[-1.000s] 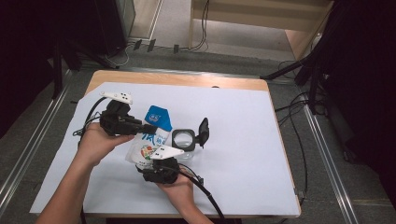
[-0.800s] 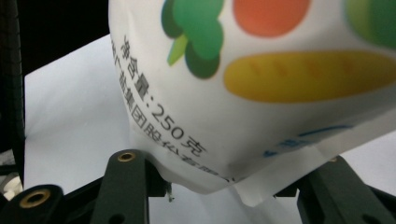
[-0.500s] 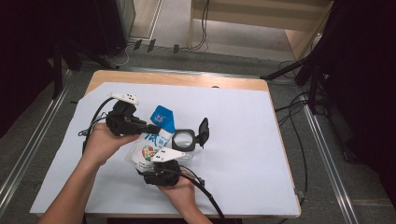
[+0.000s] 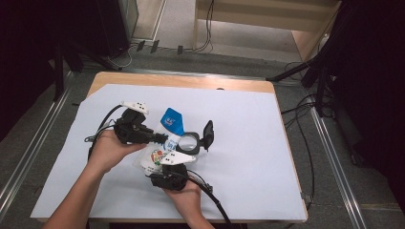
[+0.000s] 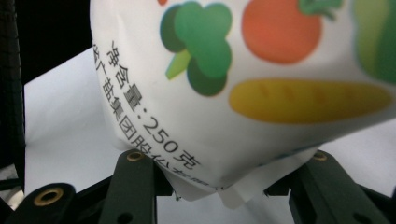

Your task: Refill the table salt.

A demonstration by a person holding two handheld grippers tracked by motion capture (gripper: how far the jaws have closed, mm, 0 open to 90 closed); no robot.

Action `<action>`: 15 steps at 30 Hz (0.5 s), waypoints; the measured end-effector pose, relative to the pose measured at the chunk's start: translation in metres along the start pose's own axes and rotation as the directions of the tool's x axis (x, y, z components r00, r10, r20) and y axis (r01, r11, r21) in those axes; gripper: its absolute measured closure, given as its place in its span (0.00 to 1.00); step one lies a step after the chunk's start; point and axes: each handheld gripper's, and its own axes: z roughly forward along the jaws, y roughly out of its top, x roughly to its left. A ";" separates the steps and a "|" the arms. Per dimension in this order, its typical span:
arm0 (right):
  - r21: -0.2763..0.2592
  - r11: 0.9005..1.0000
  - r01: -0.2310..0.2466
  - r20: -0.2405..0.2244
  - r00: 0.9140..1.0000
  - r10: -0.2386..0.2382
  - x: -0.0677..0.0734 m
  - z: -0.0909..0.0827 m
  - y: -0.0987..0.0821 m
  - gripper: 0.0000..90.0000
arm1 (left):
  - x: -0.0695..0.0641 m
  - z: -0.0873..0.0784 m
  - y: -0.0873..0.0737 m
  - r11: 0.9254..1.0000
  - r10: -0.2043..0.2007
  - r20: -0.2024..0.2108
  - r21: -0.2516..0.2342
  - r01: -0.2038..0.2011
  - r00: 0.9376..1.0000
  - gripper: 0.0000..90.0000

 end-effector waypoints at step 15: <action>0.014 0.998 0.065 -0.021 0.998 -0.064 0.016 0.004 0.001 0.57 | 0.005 0.011 0.001 1.000 -0.020 0.025 0.021 0.020 0.999 1.00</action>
